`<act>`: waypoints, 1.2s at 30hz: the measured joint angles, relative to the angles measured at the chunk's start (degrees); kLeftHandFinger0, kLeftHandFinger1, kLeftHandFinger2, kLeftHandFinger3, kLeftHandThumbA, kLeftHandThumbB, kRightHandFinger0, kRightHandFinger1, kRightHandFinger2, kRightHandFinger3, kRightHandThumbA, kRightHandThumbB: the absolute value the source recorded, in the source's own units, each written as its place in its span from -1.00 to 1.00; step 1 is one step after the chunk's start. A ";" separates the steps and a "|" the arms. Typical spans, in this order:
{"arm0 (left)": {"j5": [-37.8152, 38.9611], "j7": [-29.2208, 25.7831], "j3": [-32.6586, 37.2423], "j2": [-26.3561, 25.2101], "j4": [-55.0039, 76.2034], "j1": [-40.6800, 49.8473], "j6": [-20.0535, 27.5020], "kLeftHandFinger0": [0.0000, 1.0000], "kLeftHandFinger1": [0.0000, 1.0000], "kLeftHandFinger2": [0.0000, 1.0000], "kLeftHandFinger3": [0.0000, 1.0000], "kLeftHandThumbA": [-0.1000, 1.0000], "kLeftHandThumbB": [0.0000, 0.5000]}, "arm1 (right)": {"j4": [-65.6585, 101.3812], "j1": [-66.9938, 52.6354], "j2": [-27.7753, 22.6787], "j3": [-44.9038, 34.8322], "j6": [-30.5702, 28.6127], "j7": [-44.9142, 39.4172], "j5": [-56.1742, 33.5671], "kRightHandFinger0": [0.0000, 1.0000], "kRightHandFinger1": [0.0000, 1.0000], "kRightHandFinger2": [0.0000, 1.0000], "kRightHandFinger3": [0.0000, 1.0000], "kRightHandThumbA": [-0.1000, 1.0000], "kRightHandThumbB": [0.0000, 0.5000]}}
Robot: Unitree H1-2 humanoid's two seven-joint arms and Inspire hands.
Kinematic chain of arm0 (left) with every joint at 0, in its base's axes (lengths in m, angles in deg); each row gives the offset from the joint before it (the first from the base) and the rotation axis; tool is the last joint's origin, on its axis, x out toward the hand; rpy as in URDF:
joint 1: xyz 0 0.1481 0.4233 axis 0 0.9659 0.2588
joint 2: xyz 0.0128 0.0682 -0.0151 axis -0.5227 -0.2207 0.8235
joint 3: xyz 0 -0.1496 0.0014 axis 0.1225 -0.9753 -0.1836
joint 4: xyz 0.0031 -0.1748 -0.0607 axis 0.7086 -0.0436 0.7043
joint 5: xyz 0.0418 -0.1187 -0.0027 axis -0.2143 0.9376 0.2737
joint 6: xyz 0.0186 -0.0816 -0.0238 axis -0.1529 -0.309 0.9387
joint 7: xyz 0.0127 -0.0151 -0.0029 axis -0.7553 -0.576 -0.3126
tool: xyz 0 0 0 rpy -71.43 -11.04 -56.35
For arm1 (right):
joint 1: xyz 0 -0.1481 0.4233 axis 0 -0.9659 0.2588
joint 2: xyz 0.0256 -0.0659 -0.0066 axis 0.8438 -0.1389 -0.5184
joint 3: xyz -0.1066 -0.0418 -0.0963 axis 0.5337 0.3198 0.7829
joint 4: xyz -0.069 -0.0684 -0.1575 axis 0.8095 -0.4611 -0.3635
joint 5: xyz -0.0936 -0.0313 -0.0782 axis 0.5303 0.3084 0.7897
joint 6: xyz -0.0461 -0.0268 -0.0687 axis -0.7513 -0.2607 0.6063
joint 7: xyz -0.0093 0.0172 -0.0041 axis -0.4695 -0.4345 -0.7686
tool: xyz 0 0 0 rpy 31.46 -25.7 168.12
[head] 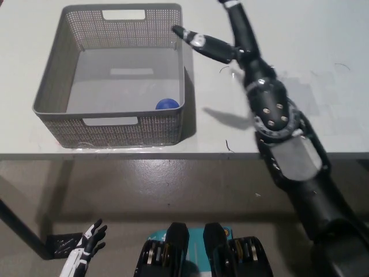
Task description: Use the right hand to pick up a chess pieces and put it into a container on the left hand side
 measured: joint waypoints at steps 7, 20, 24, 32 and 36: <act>0.00 0.00 -0.03 0.00 -0.20 -0.02 -0.01 1.00 1.00 1.00 1.00 1.00 -0.27 | 15.16 -9.41 -4.14 -1.88 2.61 -1.33 -1.49 1.00 1.00 1.00 1.00 1.00 0.29; 0.47 0.02 -0.54 -0.07 -0.47 -0.57 0.17 1.00 1.00 1.00 1.00 1.00 -0.12 | 41.92 -34.02 -6.65 -3.51 4.19 -4.35 -6.88 1.00 1.00 1.00 1.00 1.00 0.12; 0.72 0.06 -0.63 -0.21 -0.47 -1.00 0.22 1.00 1.00 1.00 1.00 1.00 -0.16 | 41.92 -40.86 -6.16 -3.08 3.84 -5.82 -8.61 1.00 1.00 1.00 1.00 1.00 -0.09; 1.79 0.08 -0.78 -0.21 -0.75 -2.59 0.26 1.00 1.00 1.00 1.00 1.00 -0.21 | 33.35 -46.63 -3.49 -1.31 0.67 -7.90 -9.48 1.00 1.00 1.00 1.00 1.00 0.02; 2.01 0.08 -0.82 -0.22 -0.75 -3.20 0.25 1.00 1.00 1.00 1.00 1.00 -0.21 | 29.54 -48.26 -2.22 -1.13 -0.59 -8.76 -10.33 1.00 1.00 1.00 1.00 1.00 0.02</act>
